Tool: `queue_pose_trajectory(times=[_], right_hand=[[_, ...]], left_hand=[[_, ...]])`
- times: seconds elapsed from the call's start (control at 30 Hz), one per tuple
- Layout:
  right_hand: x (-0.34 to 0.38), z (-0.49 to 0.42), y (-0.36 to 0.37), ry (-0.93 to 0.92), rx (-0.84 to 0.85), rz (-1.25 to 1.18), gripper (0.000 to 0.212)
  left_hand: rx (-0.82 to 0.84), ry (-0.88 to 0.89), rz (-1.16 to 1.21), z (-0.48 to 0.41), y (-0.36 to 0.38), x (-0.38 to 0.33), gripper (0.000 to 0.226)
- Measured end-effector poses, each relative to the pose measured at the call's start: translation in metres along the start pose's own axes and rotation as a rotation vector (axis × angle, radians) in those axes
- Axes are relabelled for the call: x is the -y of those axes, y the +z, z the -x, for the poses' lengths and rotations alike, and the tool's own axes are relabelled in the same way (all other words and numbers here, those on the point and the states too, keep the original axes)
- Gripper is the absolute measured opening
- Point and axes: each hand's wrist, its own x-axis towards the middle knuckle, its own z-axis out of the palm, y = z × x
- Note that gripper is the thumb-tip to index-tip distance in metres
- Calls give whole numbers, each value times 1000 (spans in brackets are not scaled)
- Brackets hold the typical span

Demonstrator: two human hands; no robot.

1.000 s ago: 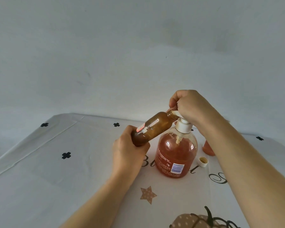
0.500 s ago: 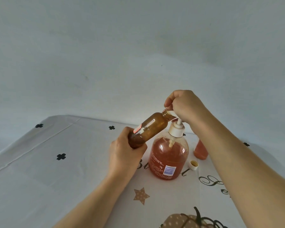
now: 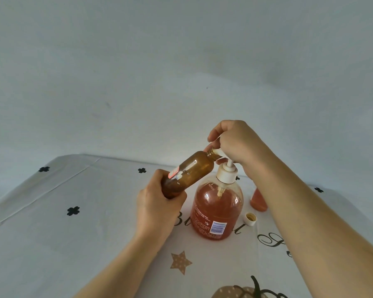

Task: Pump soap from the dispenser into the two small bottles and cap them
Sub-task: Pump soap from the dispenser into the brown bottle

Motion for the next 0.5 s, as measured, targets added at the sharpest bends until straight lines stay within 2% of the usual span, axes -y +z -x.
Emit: queue_pose_trajectory(times=[0.3, 0.5], right_hand=[[-19, -1, 6, 23, 59, -56, 38], [-18, -2, 5, 10, 8, -17, 36]], left_hand=[[-21, -34, -29, -2, 0, 5, 27], [-31, -25, -28, 0, 0, 1, 29]])
